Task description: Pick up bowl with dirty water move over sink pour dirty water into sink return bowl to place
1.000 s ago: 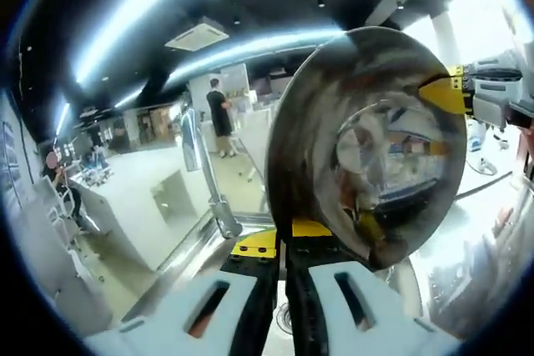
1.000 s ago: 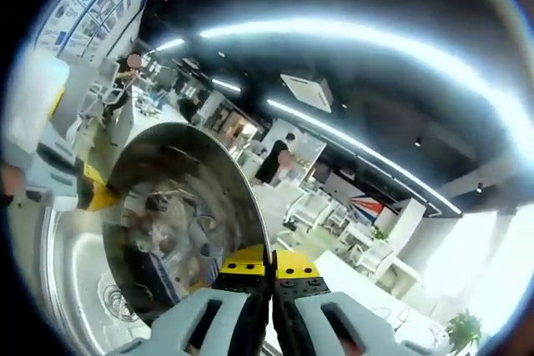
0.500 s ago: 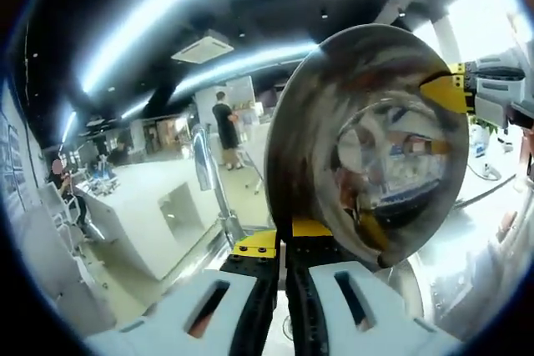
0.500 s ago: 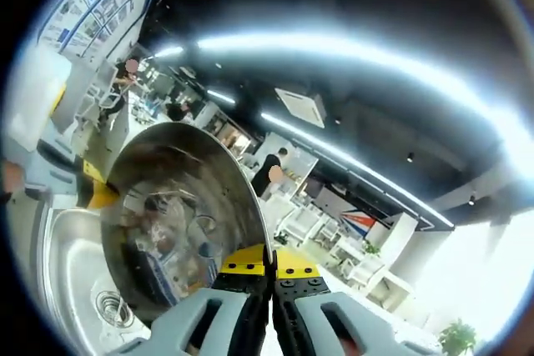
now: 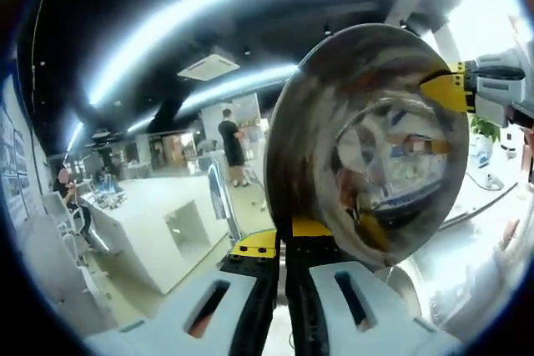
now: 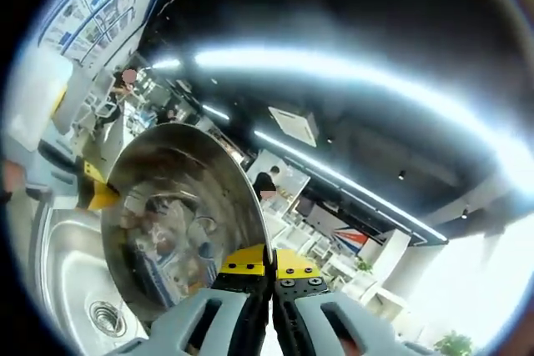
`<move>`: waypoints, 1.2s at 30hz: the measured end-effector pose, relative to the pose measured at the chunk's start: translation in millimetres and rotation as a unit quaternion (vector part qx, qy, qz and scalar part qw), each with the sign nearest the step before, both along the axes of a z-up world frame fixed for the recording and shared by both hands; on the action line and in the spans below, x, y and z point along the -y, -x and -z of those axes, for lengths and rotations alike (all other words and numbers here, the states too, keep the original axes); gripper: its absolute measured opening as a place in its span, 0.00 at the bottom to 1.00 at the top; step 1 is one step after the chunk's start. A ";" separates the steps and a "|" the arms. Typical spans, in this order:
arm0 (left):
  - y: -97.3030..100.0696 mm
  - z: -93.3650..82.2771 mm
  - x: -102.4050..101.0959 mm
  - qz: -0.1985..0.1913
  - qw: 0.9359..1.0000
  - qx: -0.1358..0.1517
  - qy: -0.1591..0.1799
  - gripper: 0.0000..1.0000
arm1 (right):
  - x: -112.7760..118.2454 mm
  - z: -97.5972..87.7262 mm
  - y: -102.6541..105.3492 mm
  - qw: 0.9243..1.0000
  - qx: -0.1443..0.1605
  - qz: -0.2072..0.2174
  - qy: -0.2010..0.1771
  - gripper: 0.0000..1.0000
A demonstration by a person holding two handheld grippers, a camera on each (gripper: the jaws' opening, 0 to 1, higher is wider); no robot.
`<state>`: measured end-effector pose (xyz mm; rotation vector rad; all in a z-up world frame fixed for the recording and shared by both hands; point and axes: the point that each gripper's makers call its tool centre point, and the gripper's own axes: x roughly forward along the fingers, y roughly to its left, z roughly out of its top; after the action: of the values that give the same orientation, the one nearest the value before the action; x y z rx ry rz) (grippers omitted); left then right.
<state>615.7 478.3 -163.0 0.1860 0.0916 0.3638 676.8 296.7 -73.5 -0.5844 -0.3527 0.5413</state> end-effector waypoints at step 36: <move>7.8 -1.3 23.8 0.013 0.999 -0.032 0.013 0.00 | 27.3 7.8 -2.3 0.997 -0.076 0.000 -0.001 0.00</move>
<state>607.9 454.5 -161.7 0.1730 0.1568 0.3307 679.1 269.4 -81.3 -0.5371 -0.2097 0.5805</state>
